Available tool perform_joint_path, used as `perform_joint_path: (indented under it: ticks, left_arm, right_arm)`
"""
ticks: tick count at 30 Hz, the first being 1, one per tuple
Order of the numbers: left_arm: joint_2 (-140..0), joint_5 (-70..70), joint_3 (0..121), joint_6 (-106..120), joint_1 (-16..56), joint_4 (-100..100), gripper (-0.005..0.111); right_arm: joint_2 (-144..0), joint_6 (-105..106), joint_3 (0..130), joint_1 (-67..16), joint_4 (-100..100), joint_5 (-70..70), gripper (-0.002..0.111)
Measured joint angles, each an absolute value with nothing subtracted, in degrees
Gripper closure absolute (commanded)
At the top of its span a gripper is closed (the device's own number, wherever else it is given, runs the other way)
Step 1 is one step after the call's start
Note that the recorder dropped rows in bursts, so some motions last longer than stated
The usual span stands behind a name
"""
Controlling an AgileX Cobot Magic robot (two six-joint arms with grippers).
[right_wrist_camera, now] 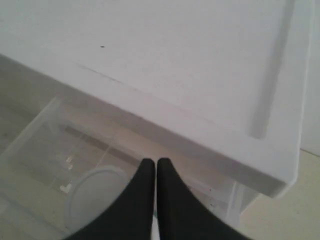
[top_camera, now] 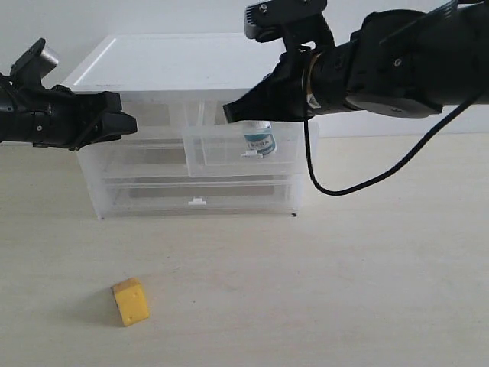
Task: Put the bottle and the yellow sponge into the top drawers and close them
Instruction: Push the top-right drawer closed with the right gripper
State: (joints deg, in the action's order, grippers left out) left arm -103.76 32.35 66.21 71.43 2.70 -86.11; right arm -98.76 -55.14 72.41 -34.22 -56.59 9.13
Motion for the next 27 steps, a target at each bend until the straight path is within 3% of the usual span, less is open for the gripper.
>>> perform_joint_path:
  ticks: [6, 16, 23, 27]
  left_arm:
    - [-103.8, 32.4, 66.2, 71.4, 2.7, -86.1, 0.072]
    - [-103.8, 32.4, 66.2, 71.4, 2.7, -86.1, 0.072]
    - [-103.8, 32.4, 66.2, 71.4, 2.7, -86.1, 0.072]
    - [-103.8, 32.4, 66.2, 71.4, 2.7, -86.1, 0.072]
  right_arm:
    - [-98.8, -56.0, 72.4, -34.4, -56.2, 9.1, 0.108]
    - [-98.8, -61.1, 72.4, -37.3, -48.6, -4.1, 0.108]
    - [-98.6, -61.2, 72.4, -38.1, -48.6, 3.1, 0.108]
    - [-94.3, -57.8, 72.4, -43.9, -48.4, 10.5, 0.108]
